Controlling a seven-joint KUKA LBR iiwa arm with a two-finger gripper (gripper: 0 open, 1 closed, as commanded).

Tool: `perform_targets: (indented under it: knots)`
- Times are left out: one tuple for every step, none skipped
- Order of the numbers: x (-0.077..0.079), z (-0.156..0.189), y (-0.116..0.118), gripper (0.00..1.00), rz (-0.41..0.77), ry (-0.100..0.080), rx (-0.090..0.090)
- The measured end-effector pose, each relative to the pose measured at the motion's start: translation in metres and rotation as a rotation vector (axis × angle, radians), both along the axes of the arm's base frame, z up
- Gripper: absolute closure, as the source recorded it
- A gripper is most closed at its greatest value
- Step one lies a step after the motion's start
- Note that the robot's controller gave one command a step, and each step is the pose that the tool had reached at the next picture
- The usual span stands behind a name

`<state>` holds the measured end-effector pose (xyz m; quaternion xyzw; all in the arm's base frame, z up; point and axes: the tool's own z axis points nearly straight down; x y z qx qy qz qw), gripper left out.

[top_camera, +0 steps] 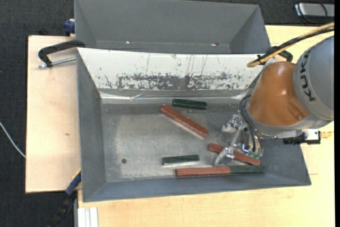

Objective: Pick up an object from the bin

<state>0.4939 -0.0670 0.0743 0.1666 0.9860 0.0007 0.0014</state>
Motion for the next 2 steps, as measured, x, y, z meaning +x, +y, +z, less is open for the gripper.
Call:
perform_targets:
  knots:
    - [0.001, 0.0071, -0.001, 1.0, 0.0, -0.003, -0.001]
    - [0.001, 0.0072, -0.001, 1.0, 0.0, -0.003, -0.001]
